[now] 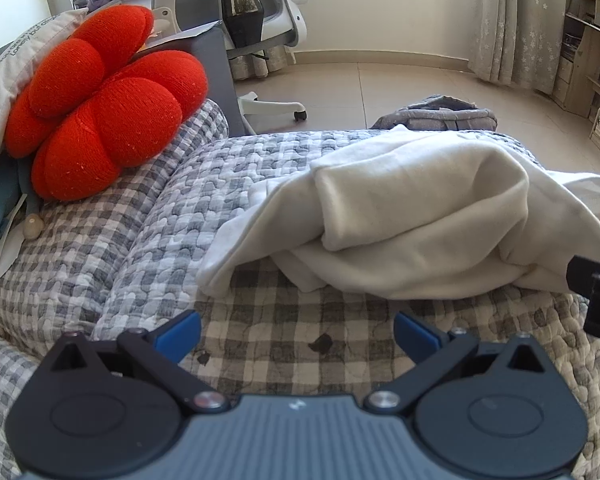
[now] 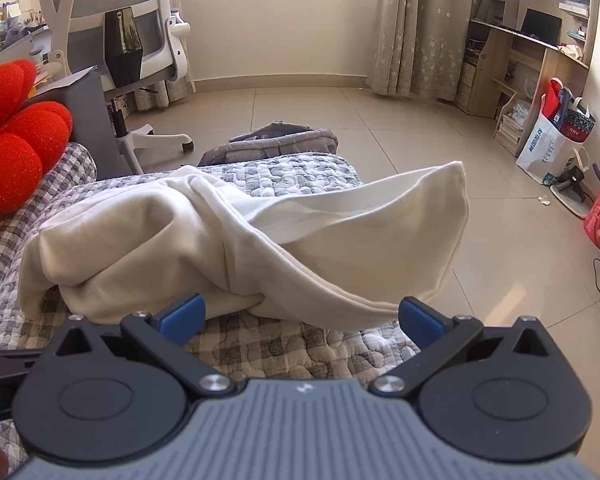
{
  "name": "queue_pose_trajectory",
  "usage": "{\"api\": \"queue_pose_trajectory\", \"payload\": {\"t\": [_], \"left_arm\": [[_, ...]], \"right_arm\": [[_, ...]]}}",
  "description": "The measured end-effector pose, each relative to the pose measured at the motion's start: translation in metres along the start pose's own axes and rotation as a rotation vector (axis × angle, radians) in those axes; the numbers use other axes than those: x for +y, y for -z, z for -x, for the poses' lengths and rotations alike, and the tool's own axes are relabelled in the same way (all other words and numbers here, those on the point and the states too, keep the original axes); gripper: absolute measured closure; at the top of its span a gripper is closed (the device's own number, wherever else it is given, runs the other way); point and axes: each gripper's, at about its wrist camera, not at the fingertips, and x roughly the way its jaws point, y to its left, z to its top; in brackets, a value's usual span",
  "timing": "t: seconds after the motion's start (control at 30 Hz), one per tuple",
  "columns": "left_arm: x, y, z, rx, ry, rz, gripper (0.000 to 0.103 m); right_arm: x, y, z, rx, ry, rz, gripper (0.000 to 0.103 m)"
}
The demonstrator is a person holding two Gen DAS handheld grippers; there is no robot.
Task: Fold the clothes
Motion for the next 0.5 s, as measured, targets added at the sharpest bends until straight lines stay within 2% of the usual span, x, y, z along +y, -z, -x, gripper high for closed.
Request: {"api": "queue_pose_trajectory", "payload": {"t": [0.5], "left_arm": [[0.0003, -0.0005, 0.0034, -0.034, -0.010, 0.011, 0.000]], "right_arm": [[0.0083, 0.0028, 0.0030, -0.021, 0.007, 0.033, 0.000]]}}
